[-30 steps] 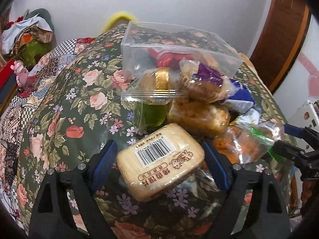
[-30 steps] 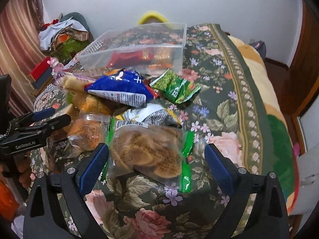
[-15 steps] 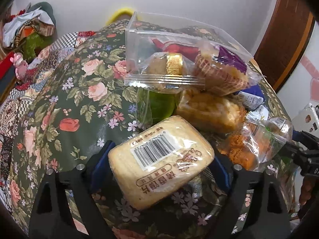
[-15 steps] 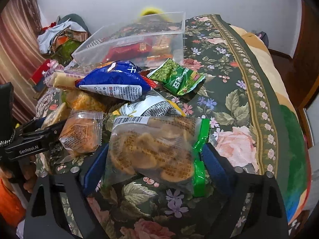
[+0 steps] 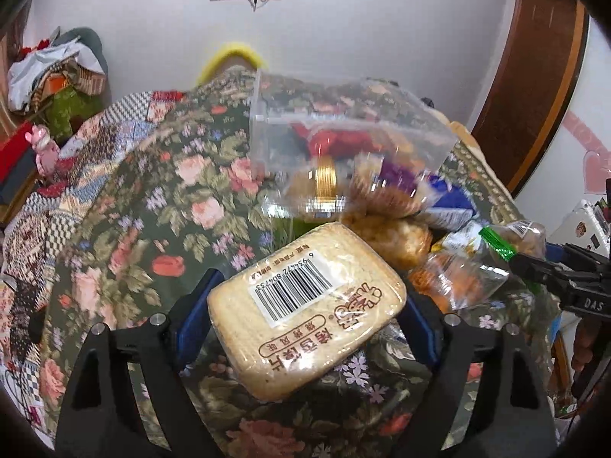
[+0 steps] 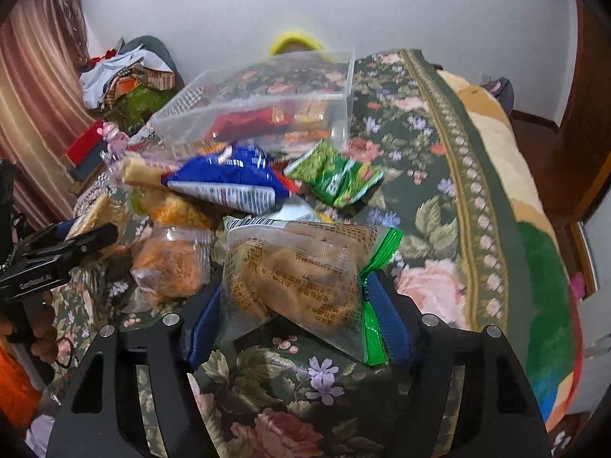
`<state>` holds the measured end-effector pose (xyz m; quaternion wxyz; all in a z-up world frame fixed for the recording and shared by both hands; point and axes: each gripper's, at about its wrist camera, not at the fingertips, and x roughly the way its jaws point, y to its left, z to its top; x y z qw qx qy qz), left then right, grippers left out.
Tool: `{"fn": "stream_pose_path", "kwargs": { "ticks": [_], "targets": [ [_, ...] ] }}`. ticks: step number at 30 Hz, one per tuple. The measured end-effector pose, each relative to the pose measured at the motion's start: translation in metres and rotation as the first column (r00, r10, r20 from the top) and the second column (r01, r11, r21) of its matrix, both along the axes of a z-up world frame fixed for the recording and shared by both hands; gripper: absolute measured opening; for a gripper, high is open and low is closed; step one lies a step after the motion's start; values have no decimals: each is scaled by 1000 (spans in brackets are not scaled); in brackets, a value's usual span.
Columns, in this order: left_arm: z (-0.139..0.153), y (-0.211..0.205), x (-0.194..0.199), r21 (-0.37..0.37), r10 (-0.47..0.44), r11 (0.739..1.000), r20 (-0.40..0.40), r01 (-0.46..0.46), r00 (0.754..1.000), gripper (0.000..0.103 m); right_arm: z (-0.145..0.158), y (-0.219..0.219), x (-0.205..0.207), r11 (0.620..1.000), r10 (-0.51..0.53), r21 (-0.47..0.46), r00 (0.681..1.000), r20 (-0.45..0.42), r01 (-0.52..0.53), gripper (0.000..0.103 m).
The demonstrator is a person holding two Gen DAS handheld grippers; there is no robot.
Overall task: Organize snacks
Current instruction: 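Grasp the bread loaf with the left tool while the right tool grasps the cookie bag, then place the bread loaf and cookie bag into the clear box, open both tools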
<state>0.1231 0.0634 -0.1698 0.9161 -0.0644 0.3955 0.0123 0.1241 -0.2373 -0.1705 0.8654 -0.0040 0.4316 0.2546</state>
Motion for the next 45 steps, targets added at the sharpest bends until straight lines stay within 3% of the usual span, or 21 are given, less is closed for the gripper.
{"fn": "stream_pose_path", "kwargs": {
  "ticks": [10,17,29,37,45],
  "targets": [
    [60,7,5,29,21,999,145,-26,989,86,46,-3,14,999,-21,40,992,121,17,69],
    [81,16,38,8,21,1000,164,-22,986,86,70,14,32,999,-2,32,978,210,-5,69],
    [76,24,122,36,2,999,105,-6,994,86,85,44,77,999,14,28,970,242,-21,70],
    [57,22,176,53,-39,998,49,36,998,86,66,70,125,1000,23,8,983,182,-25,70],
    [38,25,235,72,-62,995,-14,63,998,86,44,93,177,997,36,-75,992,120,-28,70]
  ]
}}
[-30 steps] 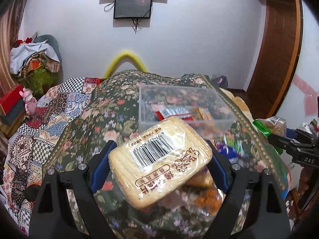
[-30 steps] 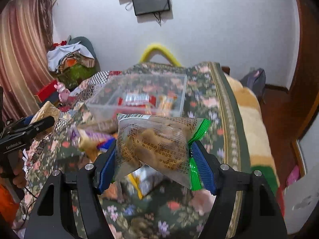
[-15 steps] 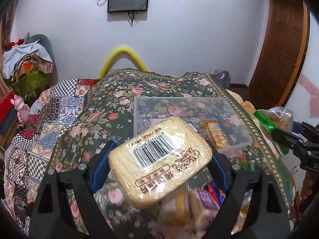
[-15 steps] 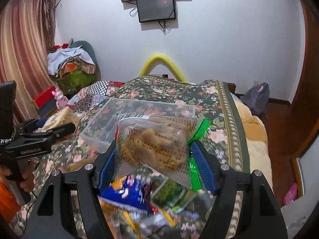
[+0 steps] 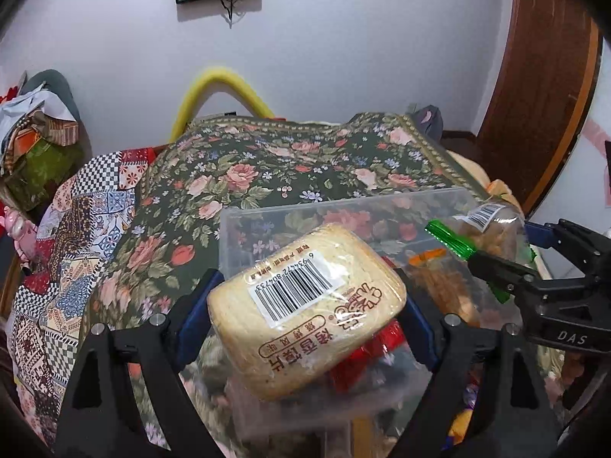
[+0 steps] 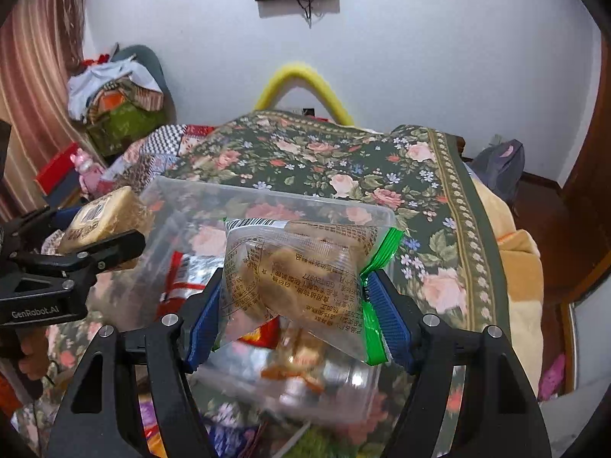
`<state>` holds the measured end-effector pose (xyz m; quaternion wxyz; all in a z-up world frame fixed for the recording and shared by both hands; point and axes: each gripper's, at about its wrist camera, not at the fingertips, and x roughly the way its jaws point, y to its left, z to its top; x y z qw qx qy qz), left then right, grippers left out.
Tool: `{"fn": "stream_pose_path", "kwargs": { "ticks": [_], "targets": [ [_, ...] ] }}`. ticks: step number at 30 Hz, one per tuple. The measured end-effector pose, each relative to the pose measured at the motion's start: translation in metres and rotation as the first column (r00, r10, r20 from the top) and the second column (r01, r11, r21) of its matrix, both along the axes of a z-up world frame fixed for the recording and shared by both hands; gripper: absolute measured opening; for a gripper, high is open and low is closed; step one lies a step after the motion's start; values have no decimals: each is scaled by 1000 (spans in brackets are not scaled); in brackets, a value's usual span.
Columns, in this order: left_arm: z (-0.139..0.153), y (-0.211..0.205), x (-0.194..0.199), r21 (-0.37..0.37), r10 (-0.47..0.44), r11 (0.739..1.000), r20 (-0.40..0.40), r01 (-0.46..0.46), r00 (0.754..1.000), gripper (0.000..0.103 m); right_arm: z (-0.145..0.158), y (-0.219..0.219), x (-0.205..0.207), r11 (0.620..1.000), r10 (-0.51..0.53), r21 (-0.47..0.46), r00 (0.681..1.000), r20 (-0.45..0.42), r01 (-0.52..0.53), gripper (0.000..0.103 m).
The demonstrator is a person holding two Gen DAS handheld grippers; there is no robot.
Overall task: Organize snacks
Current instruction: 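Place the bread loaf and cookie bag into the clear box, open both tools, then grasp the long wrapped bar with the left tool while the right tool grasps the green pea bag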
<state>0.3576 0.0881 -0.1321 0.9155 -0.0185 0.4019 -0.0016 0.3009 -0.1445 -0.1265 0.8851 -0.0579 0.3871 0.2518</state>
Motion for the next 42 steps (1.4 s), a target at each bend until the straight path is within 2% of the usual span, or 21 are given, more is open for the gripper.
{"fn": "stream_pose_path", "kwargs": {
  "ticks": [11,15,18,23,32,37,42],
  "targets": [
    [-22,2,45,-7,-16,1000,-83,15,996,86,-18,17,35,999,3,-34,998,-70,-5,71],
    [-20,3,50,-14,-28,1000,-66,28,997,86,-25,18,39,1000,1,-26,995,-103,-4,74],
    [-15,7,47,-33,-22,999,-47,20,999,86,-24,20,36,999,7,-35,996,-89,-10,78],
    [-2,12,33,-37,-15,999,-21,14,1000,86,-16,17,32,999,5,-39,998,-63,-7,79],
    [21,5,-13,0,-53,999,11,53,999,86,16,-5,3,1000,5,17,1000,-15,-5,83],
    [21,-3,-39,-4,-91,996,-11,91,996,86,25,-21,-20,999,8,31,1000,6,-8,84],
    [10,-7,-61,-26,-115,993,-41,114,992,86,18,-29,-38,1000,10,-24,999,36,-9,86]
  ]
}}
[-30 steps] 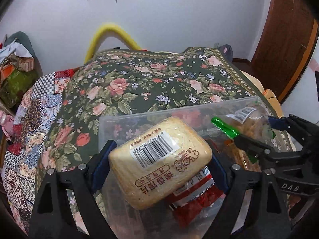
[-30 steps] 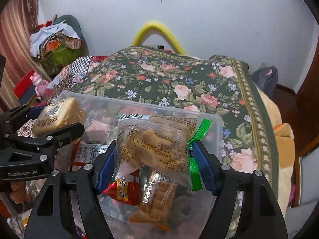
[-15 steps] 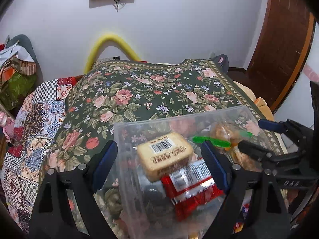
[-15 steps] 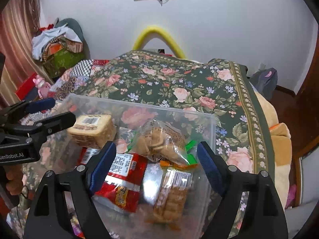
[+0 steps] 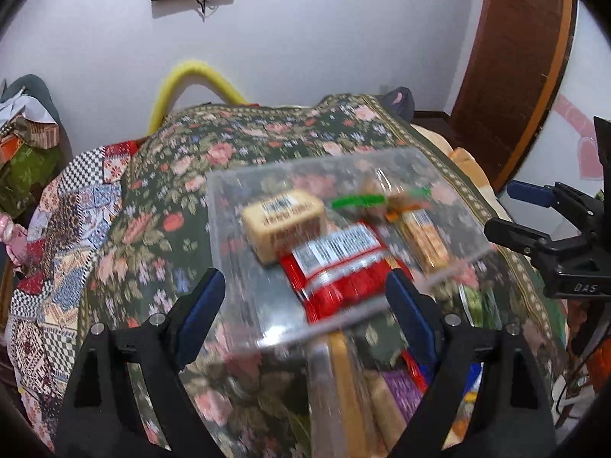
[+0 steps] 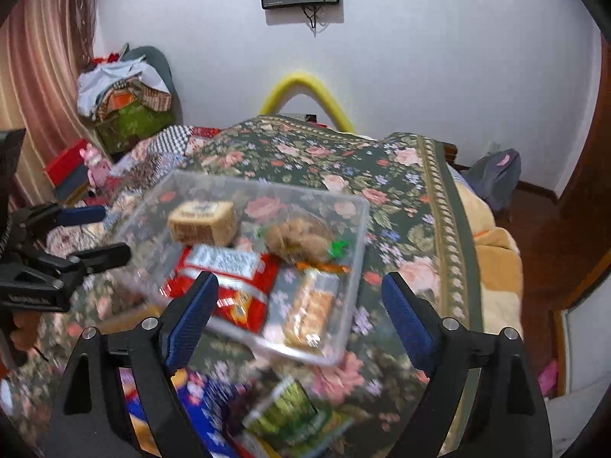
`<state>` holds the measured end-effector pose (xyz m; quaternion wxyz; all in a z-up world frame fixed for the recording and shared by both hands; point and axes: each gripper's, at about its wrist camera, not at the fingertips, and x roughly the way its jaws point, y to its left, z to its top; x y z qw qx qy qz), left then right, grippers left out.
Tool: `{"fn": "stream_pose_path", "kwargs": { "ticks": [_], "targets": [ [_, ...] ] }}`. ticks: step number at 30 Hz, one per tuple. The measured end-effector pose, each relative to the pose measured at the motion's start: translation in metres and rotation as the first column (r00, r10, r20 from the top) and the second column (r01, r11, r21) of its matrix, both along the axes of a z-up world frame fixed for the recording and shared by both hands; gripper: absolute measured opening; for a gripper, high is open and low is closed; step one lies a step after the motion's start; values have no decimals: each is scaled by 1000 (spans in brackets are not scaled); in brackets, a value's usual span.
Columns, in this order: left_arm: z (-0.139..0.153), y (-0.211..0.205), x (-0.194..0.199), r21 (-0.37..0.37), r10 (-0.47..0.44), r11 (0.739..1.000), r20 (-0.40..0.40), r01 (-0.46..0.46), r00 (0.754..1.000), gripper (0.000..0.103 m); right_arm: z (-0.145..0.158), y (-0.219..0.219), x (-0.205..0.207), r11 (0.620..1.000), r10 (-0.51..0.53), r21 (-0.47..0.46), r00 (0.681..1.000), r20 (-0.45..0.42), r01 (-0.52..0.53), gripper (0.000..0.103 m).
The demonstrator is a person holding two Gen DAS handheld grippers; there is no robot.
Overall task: Organize snacks
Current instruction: 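Grasp the long wrapped bar with the left tool while the right tool grasps the green pea bag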
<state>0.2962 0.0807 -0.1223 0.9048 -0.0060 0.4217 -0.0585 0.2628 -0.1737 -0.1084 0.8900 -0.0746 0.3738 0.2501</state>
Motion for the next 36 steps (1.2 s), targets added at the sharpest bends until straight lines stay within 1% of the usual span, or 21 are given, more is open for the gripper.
{"fn": "stream_pose_path", "kwargs": {
  "ticks": [5,7,9,11,13,15,21,26,27,28,29,30,31,32,33,34,35,36],
  "targets": [
    [-14,0,-17,-10,-8,1000,-22,8,1000,86,-23,-11,-14,997,2,-74,1000,-17,-3,86],
    [-20,2,-23,-13,-1,1000,-24,1,1000,86,-39,-16,-19,995,-3,-102,999,-38,0,86],
    [-25,3,-30,-12,-1,1000,-23,1,1000,86,-51,-22,-23,994,-12,-107,998,-64,5,86],
    [-30,2,-35,5,-4,1000,-27,4,1000,86,-62,-27,-25,995,-22,-99,995,-98,12,86],
    [-36,3,-37,-6,-5,1000,-48,4,999,86,-72,-32,-24,997,-32,-77,990,-139,21,86],
    [-44,5,-40,-12,5,1000,-62,-6,998,86,-78,-36,-25,998,-35,-52,986,-162,27,86],
    [-63,10,-43,-70,13,997,-121,-22,993,86,-90,-35,-26,999,-33,3,978,-204,34,86],
    [-67,8,-47,-91,13,996,-110,-23,994,86,-93,-32,-31,999,-40,18,979,-199,45,85],
    [-67,7,-48,-93,13,995,-107,-23,994,84,-93,-31,-32,999,-39,21,978,-203,44,84],
    [-68,5,-48,-94,5,995,-106,-16,994,81,-93,-31,-33,999,-37,25,978,-205,43,80],
    [-69,3,-47,-90,-2,996,-113,-9,994,75,-93,-31,-34,999,-33,32,978,-207,41,78],
    [-70,0,-46,-87,-8,996,-119,-2,993,68,-93,-30,-35,999,-24,37,977,-210,33,74],
    [-71,-2,-46,-85,-11,996,-124,1,992,65,-93,-29,-35,999,-15,41,977,-214,25,68],
    [-73,-6,-44,-80,-19,997,-133,8,991,58,-94,-28,-35,999,-6,51,976,-218,18,66],
    [-74,-8,-43,-75,-24,997,-137,14,990,51,-94,-28,-36,998,-1,59,975,-223,14,61],
    [-76,-12,-43,-66,-31,998,-140,22,990,47,-94,-27,-36,998,4,63,975,-223,10,54],
    [-77,-16,-43,-48,-34,998,-136,28,990,43,-94,-26,-37,998,11,66,975,-223,4,50],
    [-79,-20,-43,-34,-40,999,-134,35,990,41,-93,-24,-38,998,18,69,974,-224,-2,43]
  ]
}}
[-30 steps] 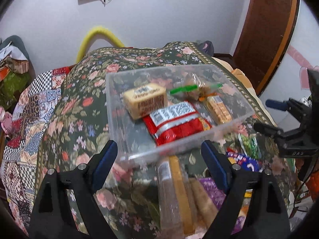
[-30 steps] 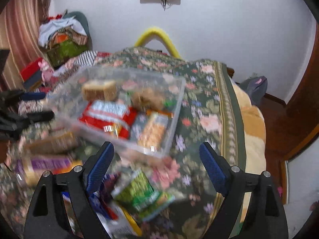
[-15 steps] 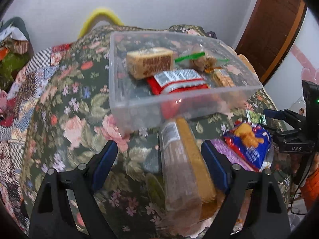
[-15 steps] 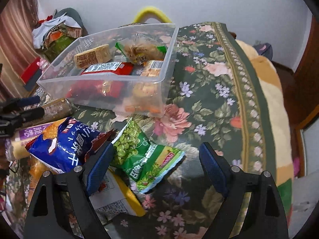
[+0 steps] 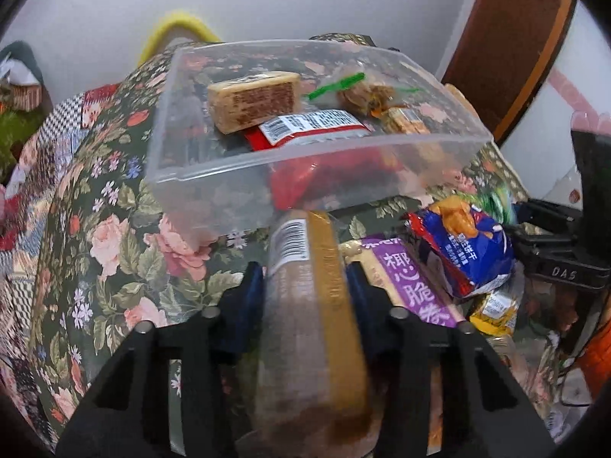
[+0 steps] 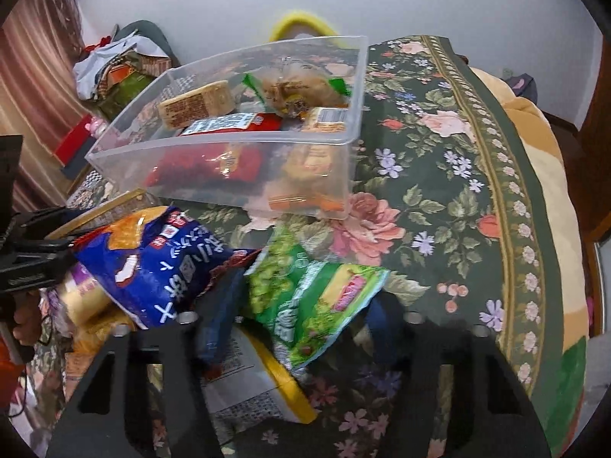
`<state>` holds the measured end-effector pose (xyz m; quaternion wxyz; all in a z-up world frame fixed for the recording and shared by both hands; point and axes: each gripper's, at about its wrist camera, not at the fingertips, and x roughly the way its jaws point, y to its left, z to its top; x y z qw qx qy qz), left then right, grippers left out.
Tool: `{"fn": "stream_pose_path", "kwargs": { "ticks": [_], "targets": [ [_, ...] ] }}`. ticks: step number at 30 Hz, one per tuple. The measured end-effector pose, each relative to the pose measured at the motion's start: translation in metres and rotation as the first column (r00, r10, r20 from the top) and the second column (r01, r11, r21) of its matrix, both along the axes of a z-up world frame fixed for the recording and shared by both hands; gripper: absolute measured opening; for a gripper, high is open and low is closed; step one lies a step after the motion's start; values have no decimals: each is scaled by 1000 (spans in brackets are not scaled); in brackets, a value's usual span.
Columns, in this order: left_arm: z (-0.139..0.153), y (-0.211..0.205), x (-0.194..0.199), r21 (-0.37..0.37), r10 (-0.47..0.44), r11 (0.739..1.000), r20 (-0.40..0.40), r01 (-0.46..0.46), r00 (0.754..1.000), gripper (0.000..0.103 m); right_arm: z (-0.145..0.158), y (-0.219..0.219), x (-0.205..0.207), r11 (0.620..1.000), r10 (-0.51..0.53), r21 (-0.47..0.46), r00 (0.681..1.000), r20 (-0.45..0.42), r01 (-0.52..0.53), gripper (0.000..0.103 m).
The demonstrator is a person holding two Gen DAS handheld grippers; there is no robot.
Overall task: Organize snacks
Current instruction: 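Grasp the long wrapped bar with the left tool while the right tool grasps the green pea bag, then lower the wrapped bar and green pea bag into the clear box, release both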
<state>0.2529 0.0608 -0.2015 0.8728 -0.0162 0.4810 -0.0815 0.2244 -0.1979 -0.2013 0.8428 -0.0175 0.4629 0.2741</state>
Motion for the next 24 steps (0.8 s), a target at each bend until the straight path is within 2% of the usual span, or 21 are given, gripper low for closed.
{"fn": "stream_pose_path", "kwargs": {
  "ticks": [3,6,16,24],
  "targets": [
    [-1,-6,-3,33,-4,999,24,3,1000,39,0,3,-2,1000,12,-15,1000,6,-12,26],
    [1,-3,-7,17,1,1000,31,-1,1000,38,1,1,-6,1000,7,-15,1000,22,-7,24],
    [31,6,-31,5,35,999,95,-35,995,36,21,-17,-14,1000,-15,-6,996,89,16,22],
    [66,17,-44,-28,78,997,165,-75,983,36,49,-17,-17,999,-7,42,990,140,1,22]
  ]
}}
